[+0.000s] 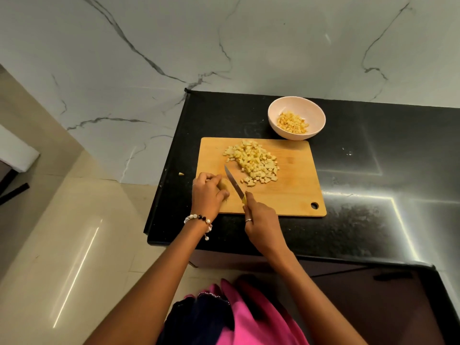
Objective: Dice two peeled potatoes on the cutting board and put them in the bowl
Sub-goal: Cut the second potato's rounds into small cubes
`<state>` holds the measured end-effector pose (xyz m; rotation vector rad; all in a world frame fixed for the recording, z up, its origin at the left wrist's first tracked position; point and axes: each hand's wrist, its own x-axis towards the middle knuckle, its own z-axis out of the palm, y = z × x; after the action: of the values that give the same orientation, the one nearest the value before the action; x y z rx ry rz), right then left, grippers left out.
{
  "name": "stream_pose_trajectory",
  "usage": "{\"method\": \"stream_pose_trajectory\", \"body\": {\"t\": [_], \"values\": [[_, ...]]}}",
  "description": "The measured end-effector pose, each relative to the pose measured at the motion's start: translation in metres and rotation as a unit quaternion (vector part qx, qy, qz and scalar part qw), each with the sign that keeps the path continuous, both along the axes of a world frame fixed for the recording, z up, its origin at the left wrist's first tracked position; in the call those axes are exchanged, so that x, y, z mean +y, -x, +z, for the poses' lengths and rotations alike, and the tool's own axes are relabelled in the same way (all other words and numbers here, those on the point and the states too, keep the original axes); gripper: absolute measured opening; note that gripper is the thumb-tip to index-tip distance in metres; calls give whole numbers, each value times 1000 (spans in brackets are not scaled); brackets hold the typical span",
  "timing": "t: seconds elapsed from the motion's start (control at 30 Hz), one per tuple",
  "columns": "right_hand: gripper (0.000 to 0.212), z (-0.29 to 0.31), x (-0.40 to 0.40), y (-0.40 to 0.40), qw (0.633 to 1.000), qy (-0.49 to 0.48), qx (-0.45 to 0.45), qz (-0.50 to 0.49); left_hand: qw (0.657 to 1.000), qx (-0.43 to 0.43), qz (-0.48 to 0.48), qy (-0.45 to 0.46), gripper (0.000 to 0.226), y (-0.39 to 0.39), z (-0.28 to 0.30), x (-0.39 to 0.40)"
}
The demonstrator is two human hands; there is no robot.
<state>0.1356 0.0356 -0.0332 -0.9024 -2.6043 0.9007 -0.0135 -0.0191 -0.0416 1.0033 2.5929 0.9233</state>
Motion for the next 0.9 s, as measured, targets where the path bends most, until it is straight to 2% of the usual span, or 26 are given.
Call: {"method": "stream_pose_trajectory", "body": {"t": [0.13, 0.4, 0.57, 0.7, 0.83, 0.9], "values": [[55, -5, -9, -1, 997, -49, -60, 4, 1000, 20, -11, -21, 43, 0, -2, 0], [59, 2, -21, 5, 991, -54, -118, -4, 996, 8, -2, -85, 39, 2, -7, -3], [60, 3, -31, 18, 975, -129, -177, 23, 995, 6, 3, -101, 37, 4, -11, -3], [61, 2, -29, 18, 973, -133, -184, 36, 995, 11, 8, -103, 36, 3, -14, -3], [73, -7, -36, 3, 961, -196, -197, 15, 995, 3, 11, -104, 37, 3, -16, -3], [70, -2, -36, 0, 969, -147, -195, 30, 995, 3, 10, -99, 37, 3, -16, -2]]}}
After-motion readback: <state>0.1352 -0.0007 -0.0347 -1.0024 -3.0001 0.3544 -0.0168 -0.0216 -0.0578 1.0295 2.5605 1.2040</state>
